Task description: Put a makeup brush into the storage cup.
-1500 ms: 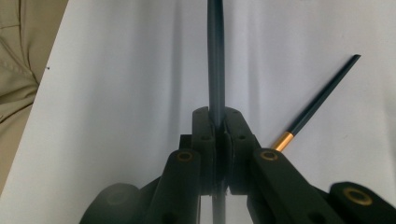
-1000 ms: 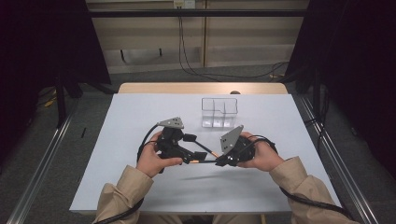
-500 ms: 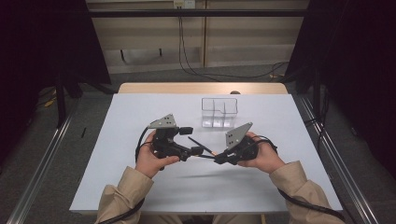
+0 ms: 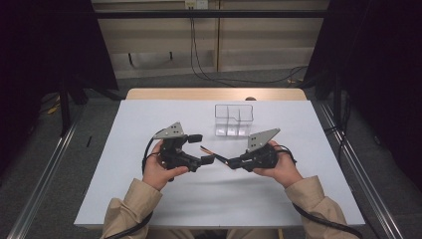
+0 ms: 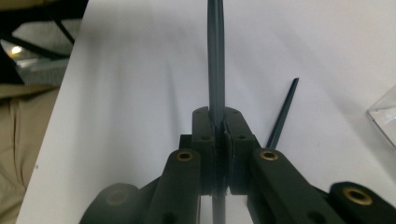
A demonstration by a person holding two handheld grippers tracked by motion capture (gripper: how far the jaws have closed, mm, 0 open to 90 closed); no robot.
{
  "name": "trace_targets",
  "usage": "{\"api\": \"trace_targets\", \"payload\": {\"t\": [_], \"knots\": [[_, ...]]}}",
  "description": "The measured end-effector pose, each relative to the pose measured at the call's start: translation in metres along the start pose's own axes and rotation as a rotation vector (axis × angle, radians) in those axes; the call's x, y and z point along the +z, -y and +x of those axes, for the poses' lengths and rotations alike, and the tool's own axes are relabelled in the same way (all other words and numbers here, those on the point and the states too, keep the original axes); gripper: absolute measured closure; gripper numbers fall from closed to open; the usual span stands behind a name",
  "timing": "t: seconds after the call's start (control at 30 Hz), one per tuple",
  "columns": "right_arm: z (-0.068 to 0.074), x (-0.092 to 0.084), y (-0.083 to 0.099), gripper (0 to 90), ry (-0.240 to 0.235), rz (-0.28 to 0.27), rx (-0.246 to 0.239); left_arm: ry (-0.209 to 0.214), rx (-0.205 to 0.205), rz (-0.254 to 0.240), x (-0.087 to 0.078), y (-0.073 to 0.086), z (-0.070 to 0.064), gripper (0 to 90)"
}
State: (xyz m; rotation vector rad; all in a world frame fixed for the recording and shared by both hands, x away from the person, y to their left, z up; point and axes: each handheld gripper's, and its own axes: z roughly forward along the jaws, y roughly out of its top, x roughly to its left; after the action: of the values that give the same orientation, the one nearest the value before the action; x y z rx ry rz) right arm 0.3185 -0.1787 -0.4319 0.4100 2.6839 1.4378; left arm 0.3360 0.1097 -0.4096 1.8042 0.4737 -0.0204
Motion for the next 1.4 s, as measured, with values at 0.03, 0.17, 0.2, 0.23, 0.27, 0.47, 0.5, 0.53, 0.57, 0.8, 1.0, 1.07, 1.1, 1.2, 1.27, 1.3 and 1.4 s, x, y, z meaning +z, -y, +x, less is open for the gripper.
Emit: {"api": "trace_targets", "payload": {"t": [0.03,0.17,0.2,0.23,0.27,0.47,0.5,0.53,0.57,0.8,1.0,1.07,1.1,1.2,1.27,1.3,1.4], "knots": [[0.000,0.000,0.000,84.7,0.000,0.000,0.000,0.000,0.004,-0.005,0.000,0.000,0.000,4.9],[0.000,0.000,0.002,84.7,0.016,-0.064,0.040,-0.008,0.012,-0.016,0.000,0.001,-0.001,4.9],[0.000,0.000,0.002,84.8,0.019,-0.103,0.055,-0.010,0.013,-0.021,0.000,0.001,-0.001,5.1],[0.000,0.000,0.002,84.7,0.021,-0.119,0.064,-0.008,0.013,-0.023,0.001,0.001,-0.001,5.3],[0.000,0.000,0.002,84.7,0.021,-0.119,0.064,-0.008,0.013,-0.030,0.001,0.001,-0.001,5.3],[0.002,0.001,-0.002,84.7,0.025,-0.192,0.093,-0.007,0.025,-0.056,0.000,0.000,-0.001,6.9],[0.002,0.001,-0.002,84.7,0.025,-0.192,0.093,-0.007,0.025,-0.056,0.000,0.000,-0.001,7.4],[0.002,0.002,-0.003,84.7,0.027,-0.216,0.102,-0.007,0.026,-0.063,-0.001,0.000,-0.001,8.1],[0.002,0.002,-0.003,84.7,0.027,-0.216,0.102,-0.006,0.024,-0.067,-0.001,0.000,-0.001,8.1],[0.005,0.008,-0.006,84.7,0.025,-0.269,0.108,0.011,0.012,-0.082,0.001,0.000,-0.003,11.0],[0.005,0.010,-0.008,84.7,0.038,-0.287,0.118,0.027,0.017,-0.105,-0.002,-0.001,-0.002,24.3],[0.005,0.010,-0.008,84.7,0.039,-0.288,0.120,0.033,0.011,-0.116,-0.002,0.000,-0.003,27.8],[0.004,0.010,-0.008,84.7,0.043,-0.294,0.122,0.033,0.012,-0.119,-0.002,0.000,-0.003,31.5],[0.004,0.010,-0.008,84.7,0.050,-0.301,0.132,0.040,0.020,-0.137,-0.001,0.000,-0.003,39.1],[0.004,0.010,-0.008,84.7,0.058,-0.299,0.133,0.047,0.022,-0.144,-0.001,0.001,-0.003,46.0],[0.004,0.010,-0.008,84.7,0.058,-0.299,0.133,0.043,0.022,-0.149,-0.001,0.001,-0.003,46.0],[0.004,0.010,-0.008,84.7,0.064,-0.305,0.138,0.051,0.014,-0.159,0.000,0.001,-0.002,52.1]]}}
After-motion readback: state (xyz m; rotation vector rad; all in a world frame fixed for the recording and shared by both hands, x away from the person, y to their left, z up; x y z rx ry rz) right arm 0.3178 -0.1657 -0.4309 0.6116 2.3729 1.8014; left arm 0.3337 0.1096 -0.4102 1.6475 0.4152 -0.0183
